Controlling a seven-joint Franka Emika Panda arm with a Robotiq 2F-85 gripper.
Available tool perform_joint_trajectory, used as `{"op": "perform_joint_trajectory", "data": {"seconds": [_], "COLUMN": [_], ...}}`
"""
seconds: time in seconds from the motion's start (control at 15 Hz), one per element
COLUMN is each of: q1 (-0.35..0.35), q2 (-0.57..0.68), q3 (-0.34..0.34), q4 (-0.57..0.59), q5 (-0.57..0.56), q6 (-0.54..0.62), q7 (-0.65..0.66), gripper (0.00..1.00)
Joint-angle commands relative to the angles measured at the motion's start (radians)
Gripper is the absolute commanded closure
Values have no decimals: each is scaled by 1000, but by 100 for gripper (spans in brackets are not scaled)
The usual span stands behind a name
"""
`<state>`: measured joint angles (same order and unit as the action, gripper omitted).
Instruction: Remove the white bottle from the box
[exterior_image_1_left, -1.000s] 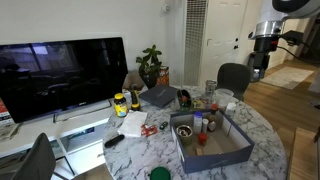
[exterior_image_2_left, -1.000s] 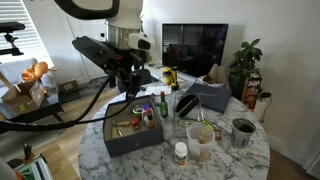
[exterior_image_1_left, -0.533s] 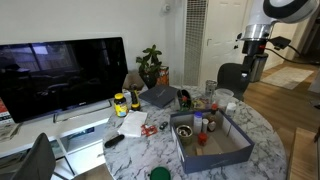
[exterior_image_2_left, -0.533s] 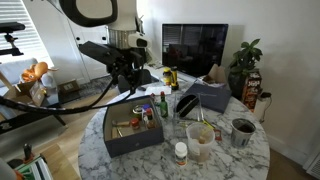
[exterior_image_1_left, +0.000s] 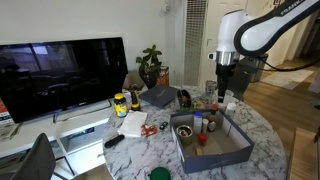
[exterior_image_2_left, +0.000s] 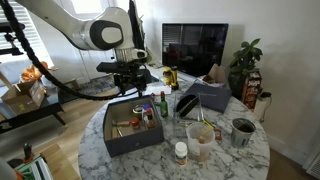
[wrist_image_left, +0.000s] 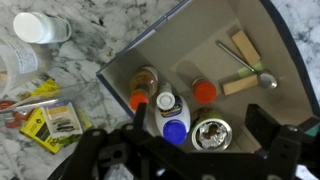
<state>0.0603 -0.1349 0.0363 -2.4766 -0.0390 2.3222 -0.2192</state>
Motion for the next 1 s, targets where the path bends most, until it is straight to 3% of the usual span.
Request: {"op": "perform_joint_trajectory", "data": {"seconds": [0.0, 0.27, 0.4, 0.53, 0.67, 0.93], "q1": [6, 7, 17, 20, 14, -2], "q2": [37, 113, 148, 184, 238, 337], "q3": [8, 13, 24, 34, 34, 39], "q4": [13, 59, 50, 56, 78, 115], "q5": [1, 3, 31, -17, 0, 82], "q6": [-21, -53, 121, 272, 334, 339], "q7": [-3, -18, -7, 38, 47, 41], "gripper": [0, 0, 0, 0, 0, 0]}}
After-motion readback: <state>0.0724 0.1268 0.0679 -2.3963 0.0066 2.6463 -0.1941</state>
